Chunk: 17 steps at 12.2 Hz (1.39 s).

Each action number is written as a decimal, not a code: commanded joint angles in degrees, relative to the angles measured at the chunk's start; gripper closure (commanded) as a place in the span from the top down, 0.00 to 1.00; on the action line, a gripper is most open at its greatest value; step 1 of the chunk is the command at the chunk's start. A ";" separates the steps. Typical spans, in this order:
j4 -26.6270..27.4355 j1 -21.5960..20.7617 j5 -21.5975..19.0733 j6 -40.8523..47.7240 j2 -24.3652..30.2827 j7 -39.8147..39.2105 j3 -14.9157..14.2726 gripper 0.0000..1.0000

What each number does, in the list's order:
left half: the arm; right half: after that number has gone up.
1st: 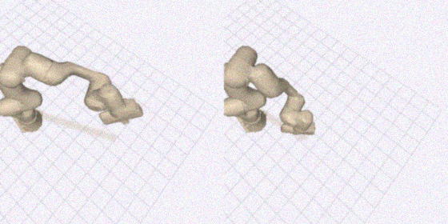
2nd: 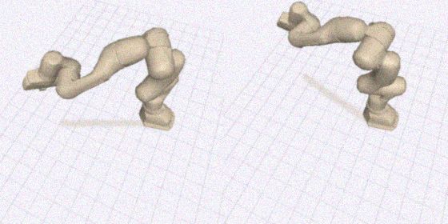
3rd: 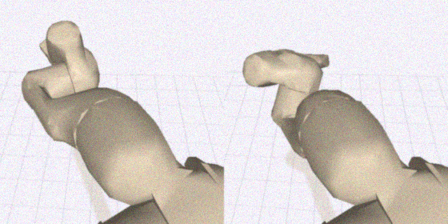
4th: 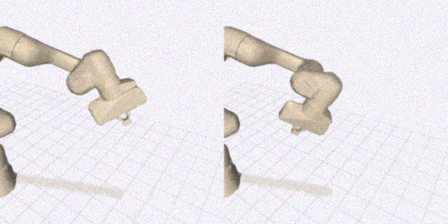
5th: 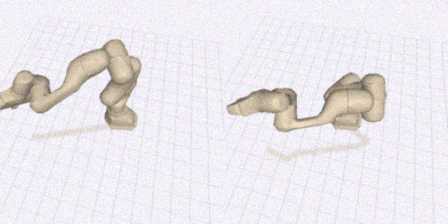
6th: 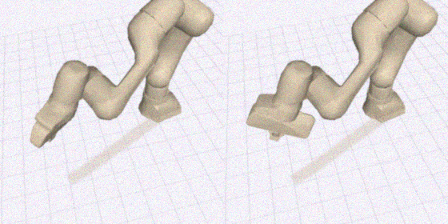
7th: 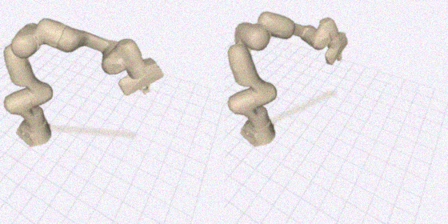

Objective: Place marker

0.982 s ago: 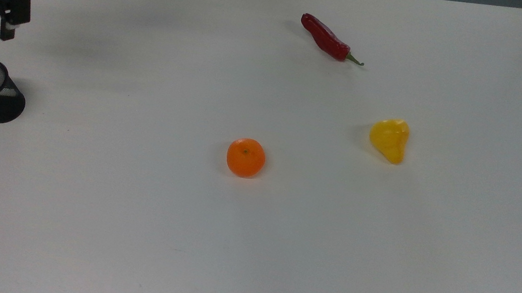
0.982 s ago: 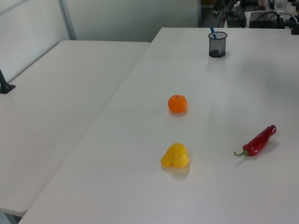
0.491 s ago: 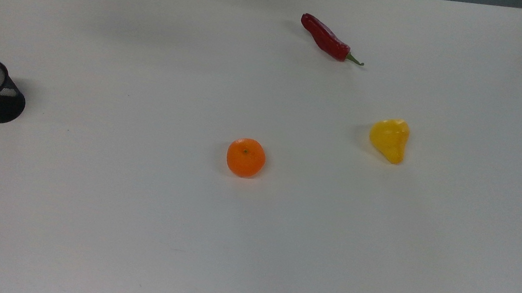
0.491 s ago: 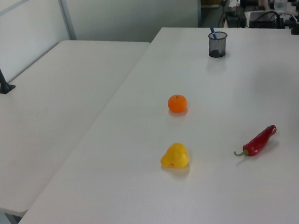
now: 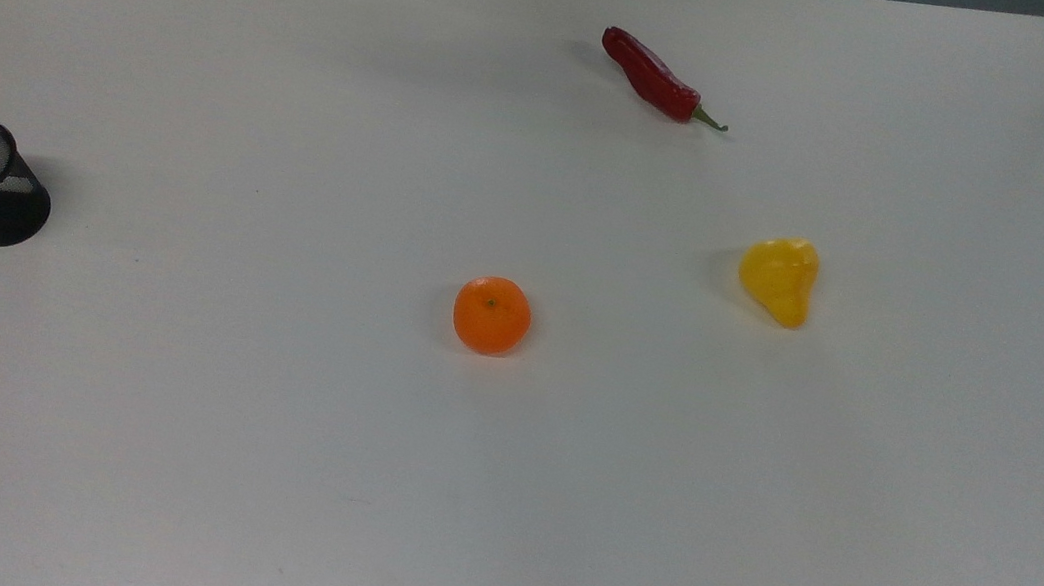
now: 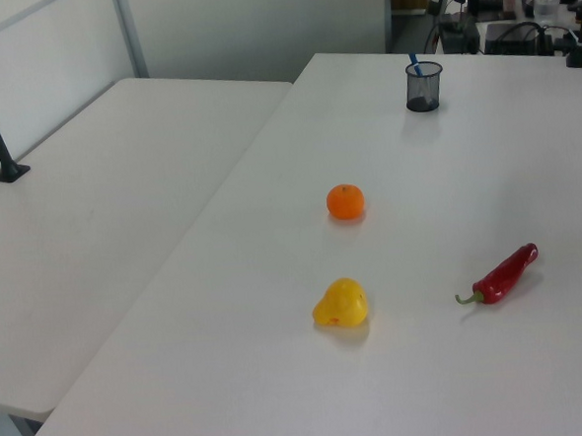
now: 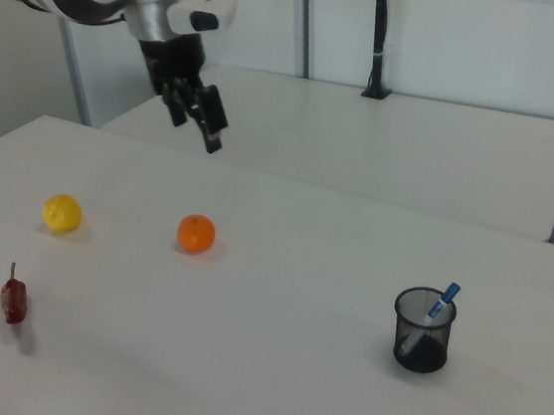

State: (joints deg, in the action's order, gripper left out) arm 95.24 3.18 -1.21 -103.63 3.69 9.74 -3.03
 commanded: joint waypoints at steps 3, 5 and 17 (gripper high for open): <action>0.47 -2.03 -1.95 3.61 1.24 0.45 6.45 1.00; 0.91 -4.22 -1.95 4.40 0.45 -0.86 6.46 1.00; 0.65 -7.84 -1.34 3.79 -2.54 -16.17 1.71 1.00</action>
State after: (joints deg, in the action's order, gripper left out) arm 95.64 -3.35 -2.36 -100.27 0.33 -7.63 0.02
